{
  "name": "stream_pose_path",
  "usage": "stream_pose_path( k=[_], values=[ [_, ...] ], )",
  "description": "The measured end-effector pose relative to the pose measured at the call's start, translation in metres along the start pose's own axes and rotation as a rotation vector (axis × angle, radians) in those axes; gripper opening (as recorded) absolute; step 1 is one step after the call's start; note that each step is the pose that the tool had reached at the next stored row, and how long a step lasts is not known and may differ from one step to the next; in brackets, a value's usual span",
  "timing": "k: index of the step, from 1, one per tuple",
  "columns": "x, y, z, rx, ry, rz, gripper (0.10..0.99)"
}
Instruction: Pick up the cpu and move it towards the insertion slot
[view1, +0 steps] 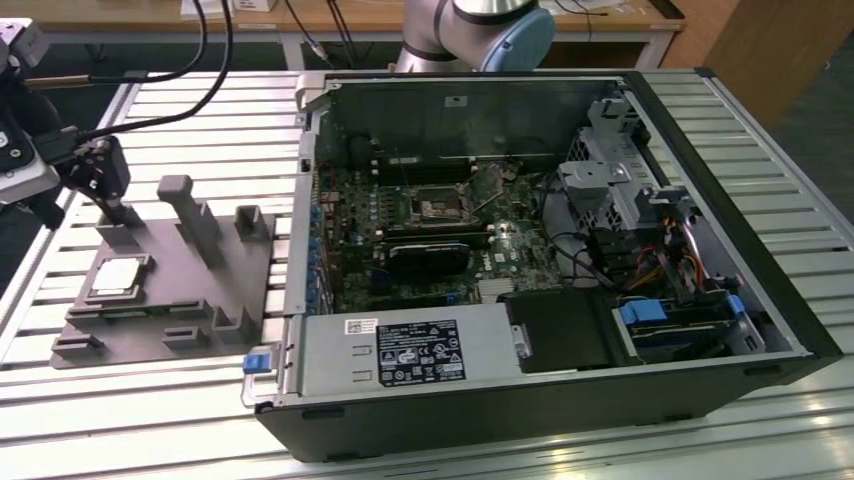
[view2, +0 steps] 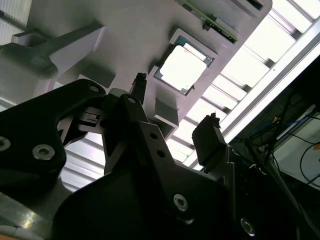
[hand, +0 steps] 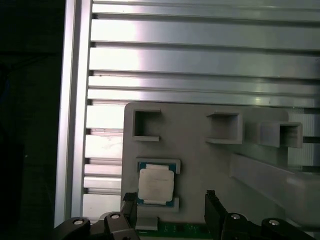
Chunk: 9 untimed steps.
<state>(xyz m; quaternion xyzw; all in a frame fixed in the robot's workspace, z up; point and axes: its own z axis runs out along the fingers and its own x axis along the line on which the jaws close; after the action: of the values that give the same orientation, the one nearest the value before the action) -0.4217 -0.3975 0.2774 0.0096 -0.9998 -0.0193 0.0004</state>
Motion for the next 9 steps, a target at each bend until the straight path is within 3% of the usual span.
stream_pose_path(
  k=[9],
  values=[
    [0.0018, -0.0016, 0.0095, 0.0, -0.0001, 0.0, 0.647]
  ],
)
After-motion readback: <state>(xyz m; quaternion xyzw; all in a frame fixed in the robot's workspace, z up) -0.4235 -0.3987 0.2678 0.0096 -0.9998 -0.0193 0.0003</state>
